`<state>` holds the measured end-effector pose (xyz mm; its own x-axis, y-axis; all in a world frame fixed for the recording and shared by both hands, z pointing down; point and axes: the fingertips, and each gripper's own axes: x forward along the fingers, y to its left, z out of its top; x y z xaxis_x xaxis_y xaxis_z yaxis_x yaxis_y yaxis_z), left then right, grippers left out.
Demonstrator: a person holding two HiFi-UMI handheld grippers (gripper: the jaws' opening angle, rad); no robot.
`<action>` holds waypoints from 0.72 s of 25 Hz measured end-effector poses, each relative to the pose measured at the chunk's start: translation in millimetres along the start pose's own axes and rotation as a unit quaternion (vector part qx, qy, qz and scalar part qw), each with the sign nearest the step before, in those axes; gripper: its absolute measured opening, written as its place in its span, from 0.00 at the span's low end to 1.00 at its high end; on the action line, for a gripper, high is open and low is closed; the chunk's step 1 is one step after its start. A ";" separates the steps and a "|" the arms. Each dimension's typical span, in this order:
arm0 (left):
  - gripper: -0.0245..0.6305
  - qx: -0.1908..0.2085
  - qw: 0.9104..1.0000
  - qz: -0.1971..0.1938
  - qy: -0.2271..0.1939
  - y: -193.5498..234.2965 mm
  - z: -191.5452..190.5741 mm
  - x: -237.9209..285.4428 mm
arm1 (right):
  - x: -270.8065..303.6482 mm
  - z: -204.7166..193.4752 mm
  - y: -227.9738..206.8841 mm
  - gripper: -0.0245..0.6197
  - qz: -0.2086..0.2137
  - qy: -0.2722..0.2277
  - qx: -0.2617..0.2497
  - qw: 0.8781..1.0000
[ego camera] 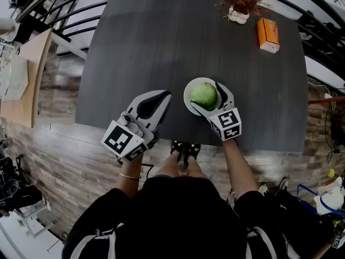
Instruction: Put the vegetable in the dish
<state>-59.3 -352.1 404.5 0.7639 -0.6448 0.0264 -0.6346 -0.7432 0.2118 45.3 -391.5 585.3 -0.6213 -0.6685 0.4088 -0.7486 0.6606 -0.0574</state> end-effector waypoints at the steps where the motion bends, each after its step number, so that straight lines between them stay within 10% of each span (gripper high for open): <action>1: 0.05 0.001 1.000 -0.001 0.000 -0.5 0.4 -0.4 | -1.0 0.9 0.1 0.82 -0.001 -0.003 0.003 1.000; 13: 0.05 0.007 1.000 -0.014 -0.005 -8.8 4.9 1.0 | -19.1 17.7 2.0 0.61 -0.005 -0.041 0.008 0.999; 18: 0.05 0.005 1.000 -0.021 -0.007 -14.5 6.0 2.8 | -34.1 28.2 -2.6 0.25 -0.033 -0.062 0.012 0.997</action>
<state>-48.7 -344.2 395.6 0.7878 -0.6159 0.0046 -0.6039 -0.7708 0.2028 61.9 -380.0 545.8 -0.5940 -0.7477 0.2968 -0.7926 0.6071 -0.0568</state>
